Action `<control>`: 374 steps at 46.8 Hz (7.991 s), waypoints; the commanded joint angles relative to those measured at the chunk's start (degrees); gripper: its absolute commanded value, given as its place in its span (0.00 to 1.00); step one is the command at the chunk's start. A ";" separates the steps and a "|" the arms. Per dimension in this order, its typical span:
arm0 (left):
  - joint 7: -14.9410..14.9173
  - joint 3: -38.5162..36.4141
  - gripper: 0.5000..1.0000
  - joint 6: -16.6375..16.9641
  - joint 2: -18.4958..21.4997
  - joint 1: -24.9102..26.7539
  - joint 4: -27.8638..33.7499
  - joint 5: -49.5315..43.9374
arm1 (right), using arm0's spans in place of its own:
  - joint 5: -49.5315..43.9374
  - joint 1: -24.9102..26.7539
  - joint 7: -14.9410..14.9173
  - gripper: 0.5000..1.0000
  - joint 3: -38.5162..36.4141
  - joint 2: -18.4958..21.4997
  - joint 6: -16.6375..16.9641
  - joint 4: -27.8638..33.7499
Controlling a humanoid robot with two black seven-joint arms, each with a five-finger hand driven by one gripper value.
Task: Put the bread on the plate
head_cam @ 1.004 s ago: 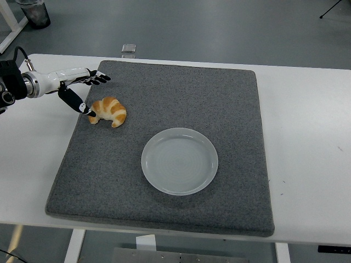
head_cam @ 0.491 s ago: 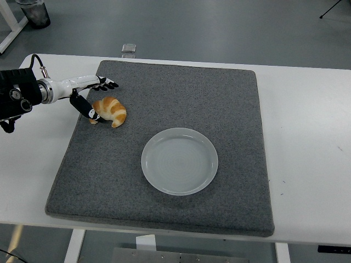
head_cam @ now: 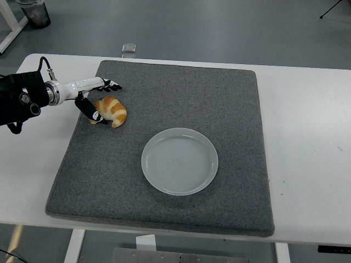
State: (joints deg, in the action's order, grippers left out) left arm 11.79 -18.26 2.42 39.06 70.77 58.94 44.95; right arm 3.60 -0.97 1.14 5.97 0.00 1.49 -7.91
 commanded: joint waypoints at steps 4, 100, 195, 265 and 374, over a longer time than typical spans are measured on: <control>-0.01 -0.20 0.92 0.13 -1.00 -0.11 0.03 0.66 | 0.00 0.00 0.00 0.90 0.00 0.00 0.00 0.00; 1.57 9.03 0.00 -2.59 2.78 5.60 2.58 5.50 | 0.00 0.00 0.00 0.90 0.00 0.00 0.00 0.00; 14.93 16.68 0.00 -10.95 -8.03 2.53 15.94 30.45 | 0.00 0.00 0.00 0.90 0.00 0.00 0.00 0.00; 14.67 15.71 0.25 -9.10 -13.30 -3.63 9.52 39.07 | 0.00 0.00 0.00 0.90 0.00 0.00 0.00 0.00; 3.24 34.51 0.99 -8.31 -13.13 -9.34 -13.33 -62.17 | 0.00 0.00 0.00 0.90 0.00 0.00 0.00 0.00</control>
State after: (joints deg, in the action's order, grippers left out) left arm 15.36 15.14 -6.48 26.10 62.35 46.16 -15.90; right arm 3.60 -0.97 1.14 5.98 0.00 1.49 -7.91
